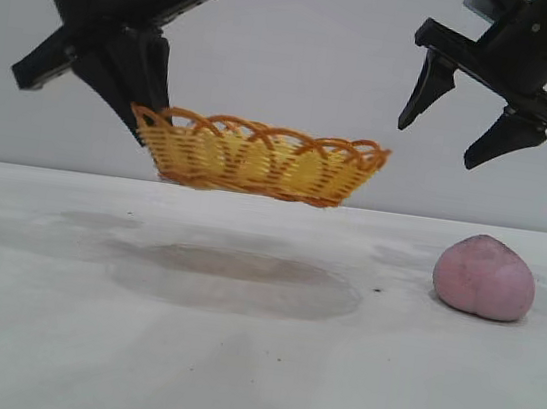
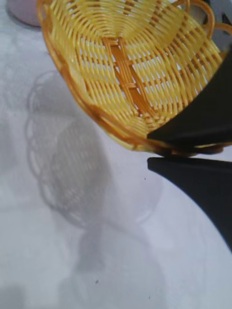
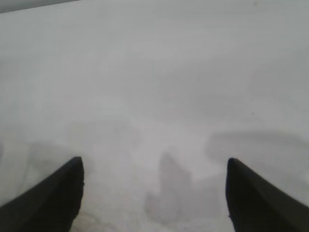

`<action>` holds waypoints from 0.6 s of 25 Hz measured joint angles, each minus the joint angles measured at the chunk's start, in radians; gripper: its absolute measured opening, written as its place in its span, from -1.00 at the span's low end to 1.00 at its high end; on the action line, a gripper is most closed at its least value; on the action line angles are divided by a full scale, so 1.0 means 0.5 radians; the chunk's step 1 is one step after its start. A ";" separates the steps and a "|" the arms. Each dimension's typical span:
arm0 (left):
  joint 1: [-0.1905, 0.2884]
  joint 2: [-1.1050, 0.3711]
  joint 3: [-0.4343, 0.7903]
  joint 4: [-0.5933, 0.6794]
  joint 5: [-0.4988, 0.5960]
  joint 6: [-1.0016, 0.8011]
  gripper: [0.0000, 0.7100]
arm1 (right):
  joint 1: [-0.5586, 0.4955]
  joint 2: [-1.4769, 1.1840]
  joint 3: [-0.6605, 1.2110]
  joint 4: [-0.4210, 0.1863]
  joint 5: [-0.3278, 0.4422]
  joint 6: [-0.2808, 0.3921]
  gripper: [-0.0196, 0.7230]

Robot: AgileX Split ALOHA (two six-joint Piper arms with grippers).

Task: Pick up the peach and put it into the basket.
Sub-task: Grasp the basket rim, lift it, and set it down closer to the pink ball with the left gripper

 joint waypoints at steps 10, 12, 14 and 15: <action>-0.076 -0.008 0.186 -0.199 -0.343 0.098 -1.00 | 0.000 0.000 0.000 0.000 0.009 0.000 0.46; -0.079 -0.008 0.186 -0.160 -0.368 0.090 -1.00 | 0.000 0.000 0.000 0.000 0.009 0.000 0.46; -0.079 -0.008 0.186 -0.149 -0.394 0.081 -1.00 | 0.000 0.000 0.000 0.000 0.009 0.000 0.46; -0.079 -0.005 0.186 -0.149 -0.403 0.068 -1.00 | 0.000 0.000 0.000 0.000 0.009 0.000 0.46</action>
